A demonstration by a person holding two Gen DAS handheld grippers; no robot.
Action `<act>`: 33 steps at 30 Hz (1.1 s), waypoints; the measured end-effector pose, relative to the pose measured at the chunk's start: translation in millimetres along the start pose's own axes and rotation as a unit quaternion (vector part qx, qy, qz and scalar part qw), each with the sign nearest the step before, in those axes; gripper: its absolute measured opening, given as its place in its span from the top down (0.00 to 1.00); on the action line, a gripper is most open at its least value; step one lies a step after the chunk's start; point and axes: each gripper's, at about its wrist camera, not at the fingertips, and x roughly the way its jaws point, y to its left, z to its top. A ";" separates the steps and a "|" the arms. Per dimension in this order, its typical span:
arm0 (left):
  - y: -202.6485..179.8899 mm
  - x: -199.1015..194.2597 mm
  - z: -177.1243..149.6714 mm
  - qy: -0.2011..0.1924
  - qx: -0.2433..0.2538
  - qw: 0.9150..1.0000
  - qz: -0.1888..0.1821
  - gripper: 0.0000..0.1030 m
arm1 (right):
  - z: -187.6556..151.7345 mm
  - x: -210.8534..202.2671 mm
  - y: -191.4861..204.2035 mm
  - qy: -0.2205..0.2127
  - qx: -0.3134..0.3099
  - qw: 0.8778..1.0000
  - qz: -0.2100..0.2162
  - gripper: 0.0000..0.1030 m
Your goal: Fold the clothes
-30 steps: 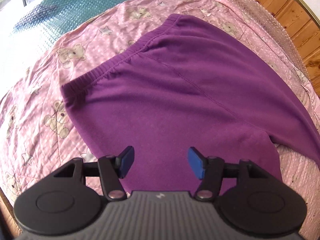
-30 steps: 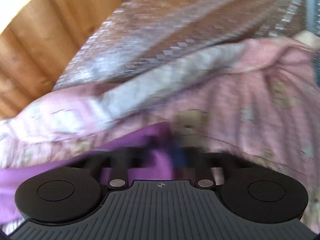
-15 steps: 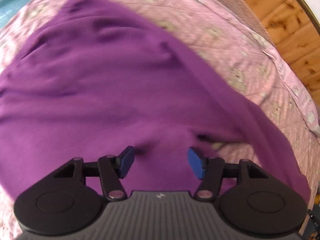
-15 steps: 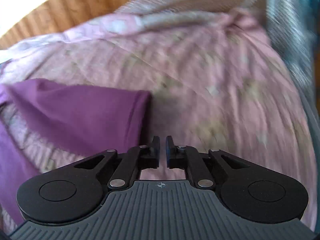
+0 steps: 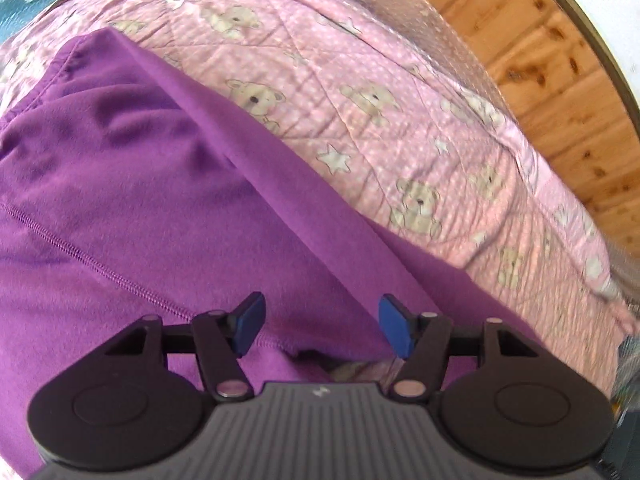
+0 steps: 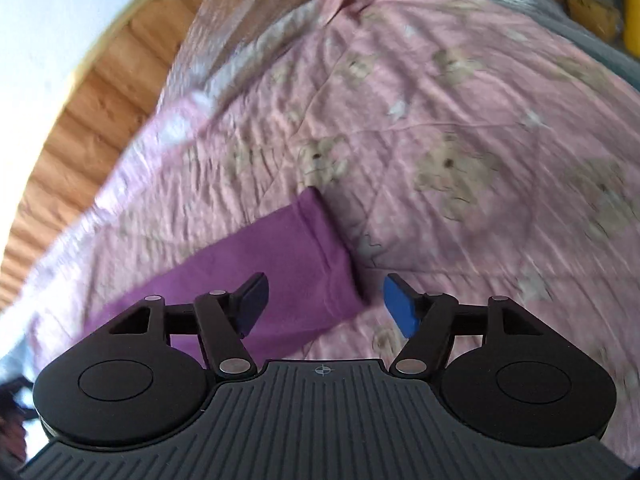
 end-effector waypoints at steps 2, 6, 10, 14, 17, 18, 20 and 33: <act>2.5 -2.1 9.3 -0.009 -0.017 1.000 -0.003 0.37 | -1.7 1.5 -2.0 0.005 0.014 1.000 -0.003 0.61; 7.6 -6.3 27.8 -0.028 -0.052 0.998 -0.008 0.30 | -5.1 4.6 -6.1 0.016 0.043 0.999 -0.010 0.63; 10.7 10.2 50.6 -0.024 -0.076 0.997 0.013 0.28 | -8.5 7.7 -10.1 0.027 0.072 0.997 -0.017 0.48; 16.6 37.7 63.3 -0.006 -0.099 0.995 0.014 0.52 | -12.0 10.8 -14.2 0.038 0.100 0.994 -0.024 0.47; 19.9 40.6 60.5 -0.011 -0.096 0.995 0.013 0.94 | -16.2 8.3 -17.5 0.038 0.116 0.992 -0.025 0.91; 20.1 29.7 56.3 -0.022 -0.085 0.996 0.005 0.94 | -18.5 5.0 -18.6 0.035 0.118 0.992 -0.023 0.99; 22.0 6.3 47.1 -0.044 -0.065 0.997 -0.013 0.95 | -23.0 -1.6 -21.0 0.028 0.122 0.992 -0.019 0.99; 137.5 -55.6 -61.5 -0.021 -0.108 0.993 -0.039 0.89 | -67.8 -16.1 -35.3 0.012 0.164 0.986 0.002 0.67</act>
